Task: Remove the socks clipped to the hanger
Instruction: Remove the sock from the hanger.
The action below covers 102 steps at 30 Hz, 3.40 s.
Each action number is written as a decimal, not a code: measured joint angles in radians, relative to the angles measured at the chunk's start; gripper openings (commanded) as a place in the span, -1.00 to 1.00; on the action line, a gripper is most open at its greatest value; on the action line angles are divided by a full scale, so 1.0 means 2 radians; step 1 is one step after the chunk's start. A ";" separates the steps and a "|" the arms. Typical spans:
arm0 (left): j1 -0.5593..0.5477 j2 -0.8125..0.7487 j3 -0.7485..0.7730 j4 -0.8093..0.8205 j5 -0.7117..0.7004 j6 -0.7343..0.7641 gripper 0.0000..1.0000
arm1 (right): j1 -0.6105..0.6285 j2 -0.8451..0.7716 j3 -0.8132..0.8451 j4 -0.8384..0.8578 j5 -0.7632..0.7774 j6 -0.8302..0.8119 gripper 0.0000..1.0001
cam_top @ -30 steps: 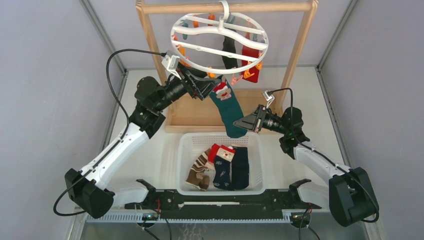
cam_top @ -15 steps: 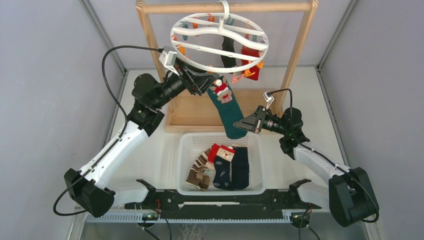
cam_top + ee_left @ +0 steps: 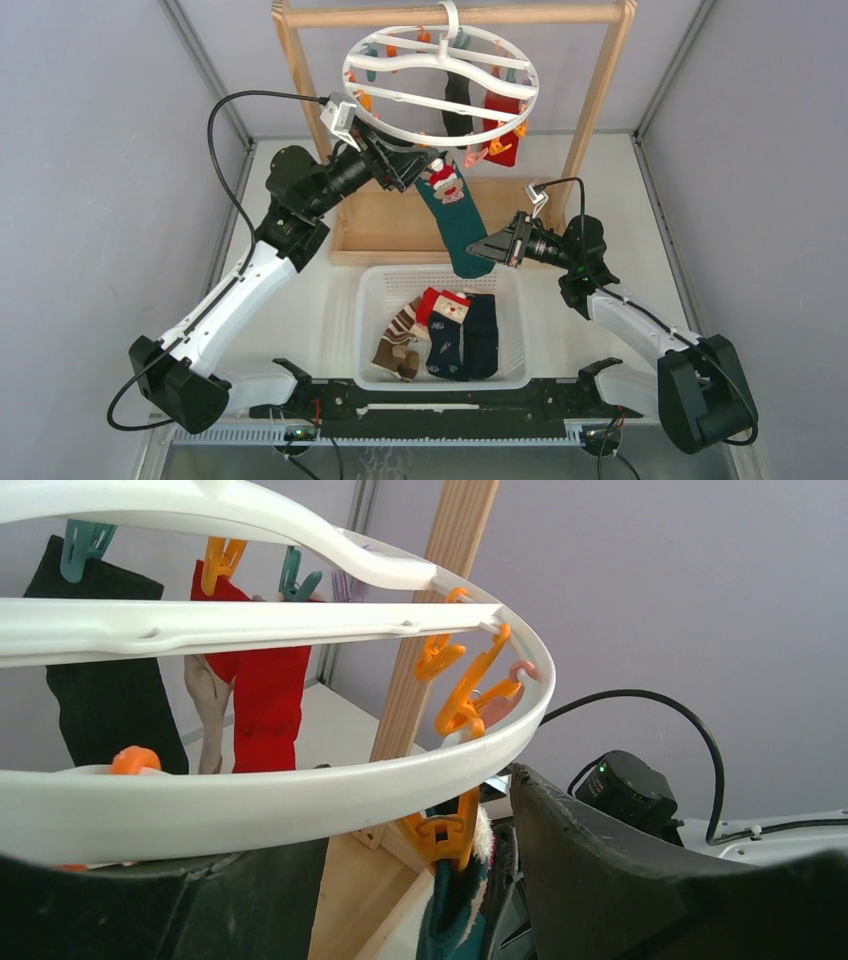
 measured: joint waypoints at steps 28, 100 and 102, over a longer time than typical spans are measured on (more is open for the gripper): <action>0.000 0.002 0.000 -0.014 -0.014 0.000 0.04 | 0.003 0.000 0.000 0.001 0.000 0.000 -1.00; 0.002 -0.014 0.017 -0.039 -0.017 -0.002 0.07 | 0.009 0.002 0.000 0.015 0.000 0.001 -1.00; 0.003 -0.014 0.017 -0.039 -0.015 -0.002 0.06 | 0.009 0.002 0.000 0.015 0.000 0.001 -1.00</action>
